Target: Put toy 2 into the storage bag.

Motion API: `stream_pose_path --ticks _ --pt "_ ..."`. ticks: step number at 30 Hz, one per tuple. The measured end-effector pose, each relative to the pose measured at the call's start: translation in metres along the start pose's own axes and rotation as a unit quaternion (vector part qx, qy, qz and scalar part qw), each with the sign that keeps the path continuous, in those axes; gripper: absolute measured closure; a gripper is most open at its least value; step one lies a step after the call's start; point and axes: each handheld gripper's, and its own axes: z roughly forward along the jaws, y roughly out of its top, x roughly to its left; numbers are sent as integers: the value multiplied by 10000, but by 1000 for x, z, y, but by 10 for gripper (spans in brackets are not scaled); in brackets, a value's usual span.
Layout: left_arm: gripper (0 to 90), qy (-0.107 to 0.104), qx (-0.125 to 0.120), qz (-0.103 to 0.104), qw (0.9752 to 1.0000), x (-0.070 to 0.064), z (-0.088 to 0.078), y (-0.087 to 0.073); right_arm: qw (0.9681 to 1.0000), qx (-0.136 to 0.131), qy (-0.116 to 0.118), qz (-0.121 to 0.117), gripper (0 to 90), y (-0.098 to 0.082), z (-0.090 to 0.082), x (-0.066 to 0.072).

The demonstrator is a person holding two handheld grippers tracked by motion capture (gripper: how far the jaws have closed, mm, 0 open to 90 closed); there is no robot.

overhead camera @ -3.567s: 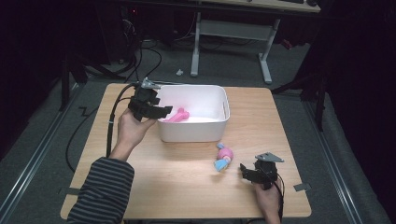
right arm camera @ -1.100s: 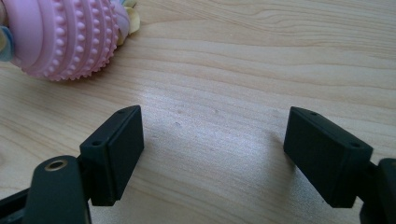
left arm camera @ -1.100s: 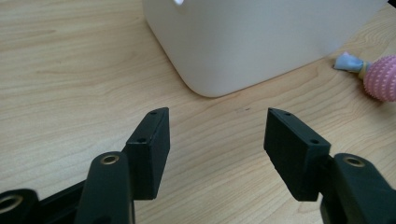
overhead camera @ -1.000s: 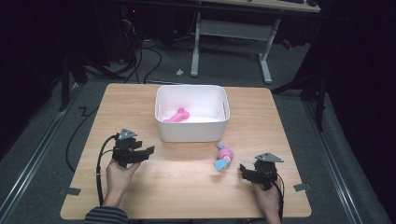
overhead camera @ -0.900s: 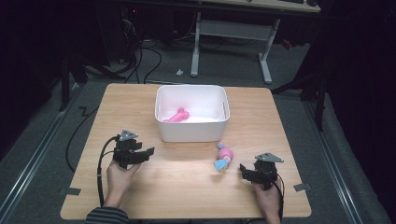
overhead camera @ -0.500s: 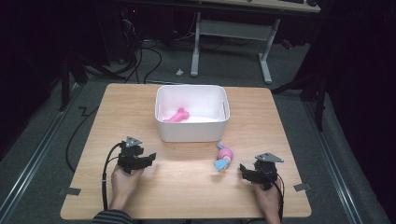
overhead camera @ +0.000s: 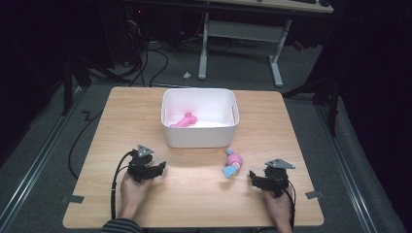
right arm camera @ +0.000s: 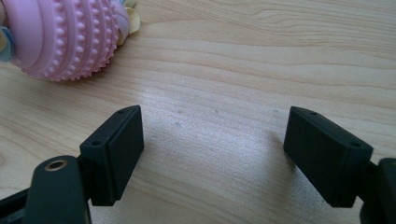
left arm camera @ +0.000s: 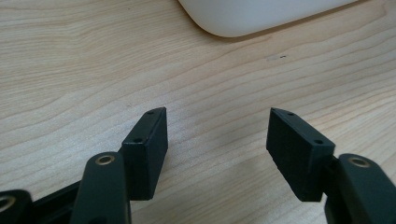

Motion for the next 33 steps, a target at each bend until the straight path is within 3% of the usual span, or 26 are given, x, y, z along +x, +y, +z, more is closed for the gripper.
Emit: stream_pose_path --ticks 11,14,15,19,26,33 --pt "371 178 -78 81 9998 0 7 -2 10000 10 8 -4 198 0 0 0" --pt "334 268 -276 162 9991 -3 9 -8 10000 32 46 -37 174 1 1 0" --pt "319 366 -241 253 9987 -7 9 -8 9999 41 75 -60 165 1 1 0" --pt "276 360 -215 232 9988 -7 9 -9 9996 98 196 -168 187 1 0 -2" --pt "275 363 -215 233 9988 -7 9 -9 9984 82 457 -320 263 1 -15 -2" --pt "275 363 -215 234 9988 -7 9 -9 9970 -94 635 -435 266 4 -32 3"
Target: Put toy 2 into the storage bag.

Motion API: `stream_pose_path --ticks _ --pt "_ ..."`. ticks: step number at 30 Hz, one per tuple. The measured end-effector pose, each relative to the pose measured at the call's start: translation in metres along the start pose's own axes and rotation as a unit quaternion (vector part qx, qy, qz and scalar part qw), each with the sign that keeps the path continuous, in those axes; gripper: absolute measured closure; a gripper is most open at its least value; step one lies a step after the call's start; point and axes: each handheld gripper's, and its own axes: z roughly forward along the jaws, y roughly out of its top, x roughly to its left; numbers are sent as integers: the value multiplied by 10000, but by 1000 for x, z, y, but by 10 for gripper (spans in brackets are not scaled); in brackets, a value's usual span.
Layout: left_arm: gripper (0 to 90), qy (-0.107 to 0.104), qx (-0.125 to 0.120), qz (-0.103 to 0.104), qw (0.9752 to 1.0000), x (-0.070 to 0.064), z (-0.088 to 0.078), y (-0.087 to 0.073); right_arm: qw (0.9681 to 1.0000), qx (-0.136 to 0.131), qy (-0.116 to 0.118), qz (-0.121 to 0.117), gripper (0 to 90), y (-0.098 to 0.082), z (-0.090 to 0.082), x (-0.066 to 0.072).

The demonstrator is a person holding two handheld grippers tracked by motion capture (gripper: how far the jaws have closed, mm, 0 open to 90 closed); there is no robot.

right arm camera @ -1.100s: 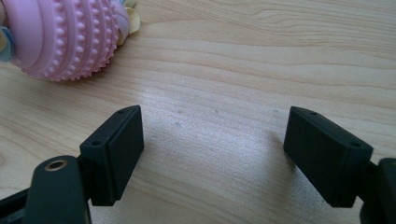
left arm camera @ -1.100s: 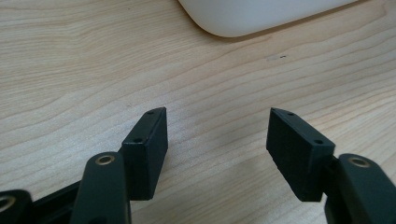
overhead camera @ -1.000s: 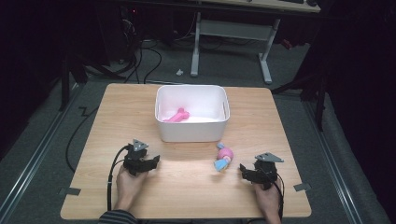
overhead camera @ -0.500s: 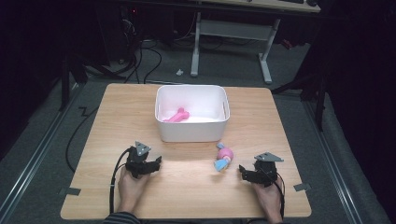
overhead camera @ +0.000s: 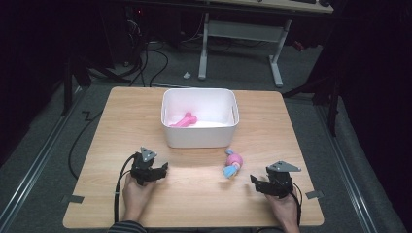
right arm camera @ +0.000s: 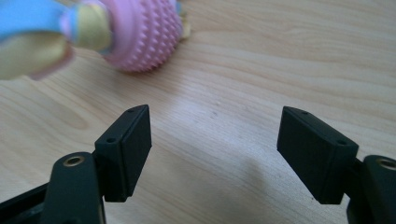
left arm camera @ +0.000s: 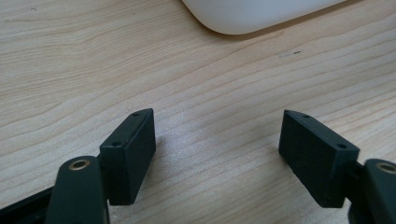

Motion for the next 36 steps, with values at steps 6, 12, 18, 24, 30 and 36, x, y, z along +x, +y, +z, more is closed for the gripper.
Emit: stream_pose_path --ticks 6,12,18,24,30,36 --pt "275 -6 -5 -13 10000 0 0 0 9995 -100 296 -35 264 15 -11 9" --pt "275 -3 -6 -13 10000 0 0 0 9987 -73 453 -235 275 36 -14 18" --pt "271 -8 0 3 10000 0 0 0 9974 -47 625 -348 277 56 -9 25" --pt "267 -13 2 8 10000 0 0 0 9970 27 662 -394 276 75 1 32" --pt "264 -28 9 11 10000 -1 0 0 9970 138 641 -424 275 86 15 38" --pt "263 -30 10 16 10000 -1 0 0 9968 340 628 -352 274 91 32 39"
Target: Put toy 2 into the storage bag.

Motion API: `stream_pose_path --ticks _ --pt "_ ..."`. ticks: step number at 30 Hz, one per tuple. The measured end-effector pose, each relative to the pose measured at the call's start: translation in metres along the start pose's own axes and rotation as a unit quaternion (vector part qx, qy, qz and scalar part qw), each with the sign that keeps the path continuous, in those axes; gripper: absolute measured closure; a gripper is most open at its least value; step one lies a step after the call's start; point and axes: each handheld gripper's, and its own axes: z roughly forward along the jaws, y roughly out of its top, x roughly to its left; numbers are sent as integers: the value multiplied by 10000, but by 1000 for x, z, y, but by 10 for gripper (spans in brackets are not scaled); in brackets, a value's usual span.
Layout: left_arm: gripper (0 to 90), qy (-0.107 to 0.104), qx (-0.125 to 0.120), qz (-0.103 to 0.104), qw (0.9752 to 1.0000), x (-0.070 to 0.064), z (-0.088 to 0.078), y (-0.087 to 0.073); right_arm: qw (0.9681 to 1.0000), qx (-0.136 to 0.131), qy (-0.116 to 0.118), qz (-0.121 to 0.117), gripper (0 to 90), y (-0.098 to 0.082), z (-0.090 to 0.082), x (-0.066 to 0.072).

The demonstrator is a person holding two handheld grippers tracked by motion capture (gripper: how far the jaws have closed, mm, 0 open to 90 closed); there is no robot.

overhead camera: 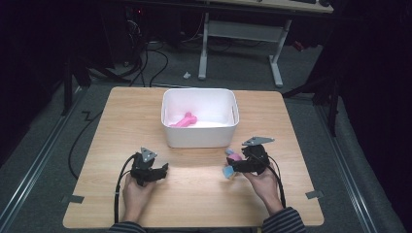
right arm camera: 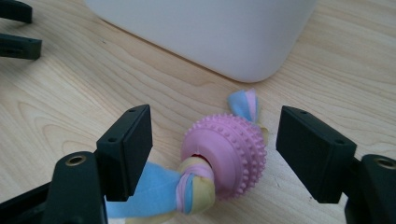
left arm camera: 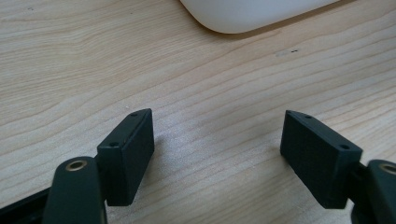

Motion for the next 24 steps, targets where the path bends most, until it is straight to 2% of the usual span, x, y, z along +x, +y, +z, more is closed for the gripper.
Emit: stream_pose_path --ticks 9,16,22,24 --pt "262 -5 2 -9 10000 0 0 0 9987 502 -81 101 255 2 21 -3" --pt "261 -6 2 -9 10000 0 0 0 9968 774 -142 112 255 0 29 -5" --pt "261 -8 1 -9 10000 0 0 0 9947 1022 -3 87 322 -5 36 -4" --pt "260 -7 2 -8 10000 0 0 0 9950 989 4 93 325 -6 36 -4"
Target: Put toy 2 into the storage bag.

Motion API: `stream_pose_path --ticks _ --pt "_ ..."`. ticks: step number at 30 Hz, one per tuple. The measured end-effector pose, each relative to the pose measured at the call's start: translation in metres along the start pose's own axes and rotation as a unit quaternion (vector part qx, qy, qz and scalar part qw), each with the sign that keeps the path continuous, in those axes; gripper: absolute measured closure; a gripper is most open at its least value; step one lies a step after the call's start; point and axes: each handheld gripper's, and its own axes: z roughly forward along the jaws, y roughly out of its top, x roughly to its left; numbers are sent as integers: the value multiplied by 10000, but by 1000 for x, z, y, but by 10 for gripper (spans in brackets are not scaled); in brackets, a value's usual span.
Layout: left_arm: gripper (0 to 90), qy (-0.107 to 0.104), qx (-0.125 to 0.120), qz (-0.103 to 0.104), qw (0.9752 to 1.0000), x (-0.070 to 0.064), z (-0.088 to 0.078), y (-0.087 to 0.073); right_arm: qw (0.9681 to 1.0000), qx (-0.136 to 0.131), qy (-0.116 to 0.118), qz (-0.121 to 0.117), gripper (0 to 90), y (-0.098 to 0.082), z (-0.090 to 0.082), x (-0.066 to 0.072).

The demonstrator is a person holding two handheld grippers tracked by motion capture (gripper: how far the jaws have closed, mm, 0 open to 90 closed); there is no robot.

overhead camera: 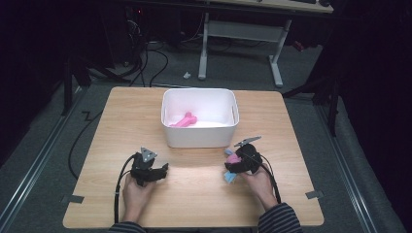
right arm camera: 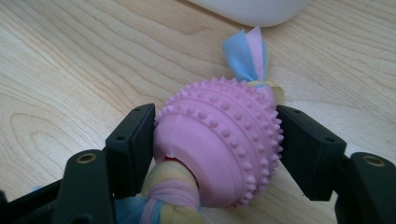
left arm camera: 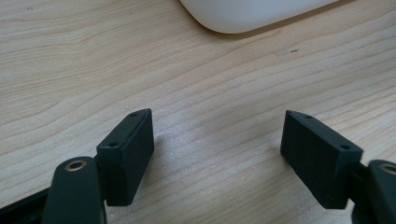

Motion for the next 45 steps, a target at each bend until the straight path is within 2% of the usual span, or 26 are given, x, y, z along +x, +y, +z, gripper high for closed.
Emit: stream_pose_path --ticks 7,12,16,23,30,35,45 --pt "261 -1 -1 -1 10000 0 0 0 9999 10 -50 -106 335 -3 -4 2" --pt "260 -1 0 -2 10000 0 0 0 9998 -57 26 -172 334 -6 -11 1" --pt "261 -1 0 -1 10000 0 0 0 9993 -216 224 -230 334 -8 -20 -1" --pt "261 1 -1 -1 10000 0 0 0 9974 -489 423 -313 334 -9 -38 -1" --pt "261 3 0 10 10000 0 0 0 9963 -593 415 -456 334 -7 -51 -1" --pt "261 3 -1 8 10000 0 0 0 9950 -761 400 -518 334 -5 -65 -3" --pt "260 3 -2 5 10000 0 0 0 9922 -1001 311 -670 334 8 -93 -10"
